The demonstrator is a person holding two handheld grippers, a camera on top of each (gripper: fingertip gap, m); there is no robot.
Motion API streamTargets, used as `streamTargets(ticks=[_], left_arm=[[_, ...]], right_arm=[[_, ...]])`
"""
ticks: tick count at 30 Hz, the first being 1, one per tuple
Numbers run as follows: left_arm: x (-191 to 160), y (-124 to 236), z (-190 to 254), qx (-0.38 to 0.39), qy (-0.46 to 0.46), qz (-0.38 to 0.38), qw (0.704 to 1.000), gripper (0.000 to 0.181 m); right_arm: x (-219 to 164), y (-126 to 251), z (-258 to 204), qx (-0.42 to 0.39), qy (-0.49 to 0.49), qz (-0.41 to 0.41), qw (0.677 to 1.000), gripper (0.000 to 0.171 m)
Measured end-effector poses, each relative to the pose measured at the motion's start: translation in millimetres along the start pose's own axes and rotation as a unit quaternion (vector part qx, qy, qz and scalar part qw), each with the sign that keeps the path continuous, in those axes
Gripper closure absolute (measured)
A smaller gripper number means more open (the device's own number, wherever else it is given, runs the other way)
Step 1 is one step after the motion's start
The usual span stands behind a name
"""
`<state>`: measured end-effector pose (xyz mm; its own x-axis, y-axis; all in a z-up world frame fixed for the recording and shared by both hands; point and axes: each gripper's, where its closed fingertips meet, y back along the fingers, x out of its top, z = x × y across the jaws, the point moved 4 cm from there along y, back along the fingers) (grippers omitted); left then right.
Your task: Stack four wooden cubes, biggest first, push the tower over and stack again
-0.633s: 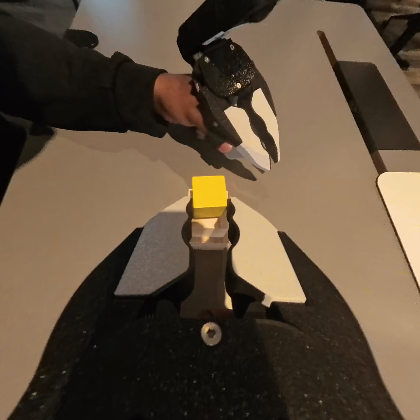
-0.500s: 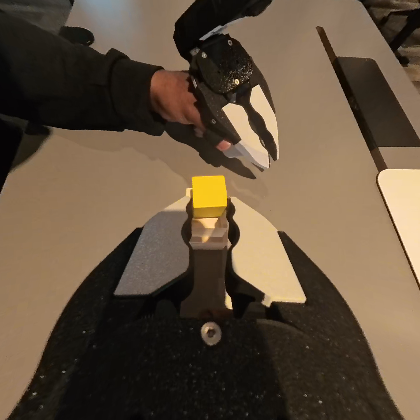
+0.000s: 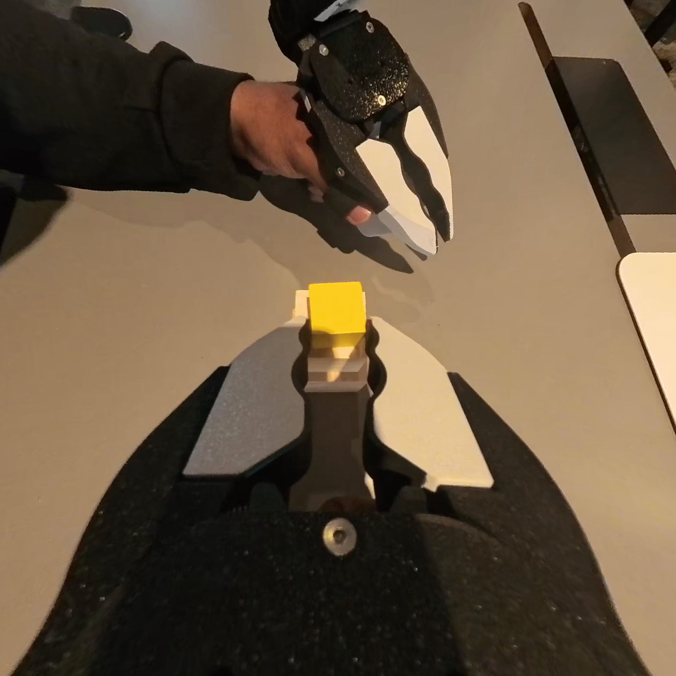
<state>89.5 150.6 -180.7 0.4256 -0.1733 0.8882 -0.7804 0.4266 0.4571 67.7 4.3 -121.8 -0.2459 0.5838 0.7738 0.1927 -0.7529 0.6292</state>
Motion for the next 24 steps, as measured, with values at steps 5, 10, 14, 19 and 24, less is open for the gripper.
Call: streamTargets(ticks=[5,10,14,19,24], left_arm=[[0,0,0,0.0,0.0,0.0,1.0,0.166],[0,1,0,-0.001,0.002,0.004,1.0,0.165],[3,4,0,-0.008,0.006,0.021,1.0,0.162],[20,28,18,-0.092,-0.073,0.117,0.986,0.154],[46,70,75,-0.232,-0.158,0.172,0.944,0.158]], right_arm=[[3,1,-1,0.0,0.004,0.009,1.0,0.121],[4,14,-1,-0.005,0.015,0.039,0.999,0.113],[-13,29,8,-0.04,0.01,0.086,0.995,0.115],[-45,44,32,-0.102,-0.042,0.204,0.973,0.121],[-62,45,56,-0.177,-0.067,0.263,0.946,0.129]])
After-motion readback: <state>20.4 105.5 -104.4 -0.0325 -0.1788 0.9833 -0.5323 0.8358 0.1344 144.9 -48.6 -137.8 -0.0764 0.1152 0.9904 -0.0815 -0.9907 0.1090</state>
